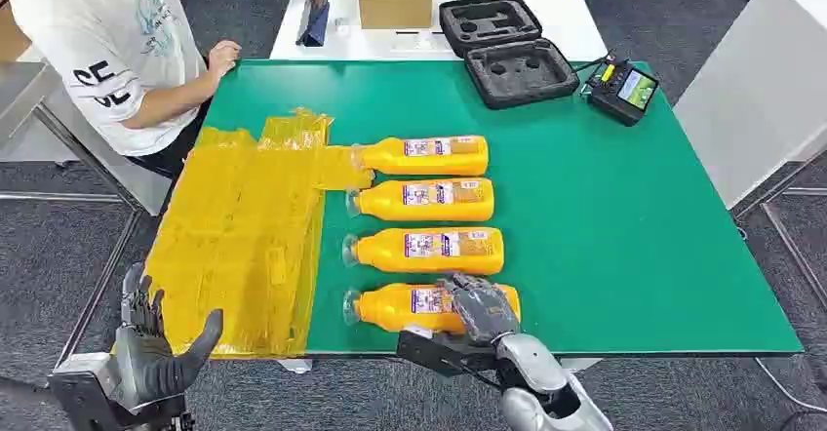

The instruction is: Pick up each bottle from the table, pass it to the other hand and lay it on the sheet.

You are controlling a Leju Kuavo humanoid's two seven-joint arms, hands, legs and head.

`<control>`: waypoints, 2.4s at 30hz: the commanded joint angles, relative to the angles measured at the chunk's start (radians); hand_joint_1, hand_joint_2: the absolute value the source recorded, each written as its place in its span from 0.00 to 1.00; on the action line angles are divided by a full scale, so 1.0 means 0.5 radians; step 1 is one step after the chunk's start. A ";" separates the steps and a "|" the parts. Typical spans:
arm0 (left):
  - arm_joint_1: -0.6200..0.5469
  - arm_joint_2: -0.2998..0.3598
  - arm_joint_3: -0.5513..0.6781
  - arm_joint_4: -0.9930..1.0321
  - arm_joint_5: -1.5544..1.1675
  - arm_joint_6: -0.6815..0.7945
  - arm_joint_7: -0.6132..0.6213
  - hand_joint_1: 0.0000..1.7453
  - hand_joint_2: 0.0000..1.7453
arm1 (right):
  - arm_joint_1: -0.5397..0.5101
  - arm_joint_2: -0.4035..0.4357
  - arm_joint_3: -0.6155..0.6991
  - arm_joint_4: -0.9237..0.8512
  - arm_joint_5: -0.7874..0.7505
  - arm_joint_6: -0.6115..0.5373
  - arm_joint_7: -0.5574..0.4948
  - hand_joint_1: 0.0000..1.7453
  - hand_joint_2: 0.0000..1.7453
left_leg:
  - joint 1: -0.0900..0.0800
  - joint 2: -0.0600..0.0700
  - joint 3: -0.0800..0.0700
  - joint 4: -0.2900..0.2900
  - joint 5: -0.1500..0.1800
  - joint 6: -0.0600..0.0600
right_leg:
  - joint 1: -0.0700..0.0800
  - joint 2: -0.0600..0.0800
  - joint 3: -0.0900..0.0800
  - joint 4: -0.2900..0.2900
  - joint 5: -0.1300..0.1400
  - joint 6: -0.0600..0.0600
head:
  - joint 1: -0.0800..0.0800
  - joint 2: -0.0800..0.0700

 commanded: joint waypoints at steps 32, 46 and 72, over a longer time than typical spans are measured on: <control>-0.124 0.026 -0.116 0.196 0.212 -0.110 -0.034 0.00 1.00 | -0.076 0.452 -0.339 0.122 -1.574 -0.582 -1.423 1.00 1.00 | 0.002 -0.001 0.019 -0.003 -0.007 -0.001 | 0.002 0.005 0.019 -0.003 -0.005 -0.002 | 0.000 0.000; -0.512 0.211 -0.839 0.667 0.233 -0.448 0.123 0.00 1.00 | -0.378 0.671 -0.141 1.087 -1.551 -0.404 -1.450 1.00 1.00 | 0.001 0.000 0.016 -0.005 -0.003 -0.001 | 0.001 0.006 0.016 -0.005 -0.001 -0.003 | 0.000 0.000; -0.952 0.171 -0.702 1.130 0.880 -0.697 0.170 0.00 1.00 | -0.373 0.709 0.428 1.095 -1.018 -0.480 -1.279 1.00 1.00 | 0.002 0.000 0.008 -0.001 -0.002 0.000 | 0.001 0.004 0.006 -0.001 -0.001 -0.001 | -0.001 0.000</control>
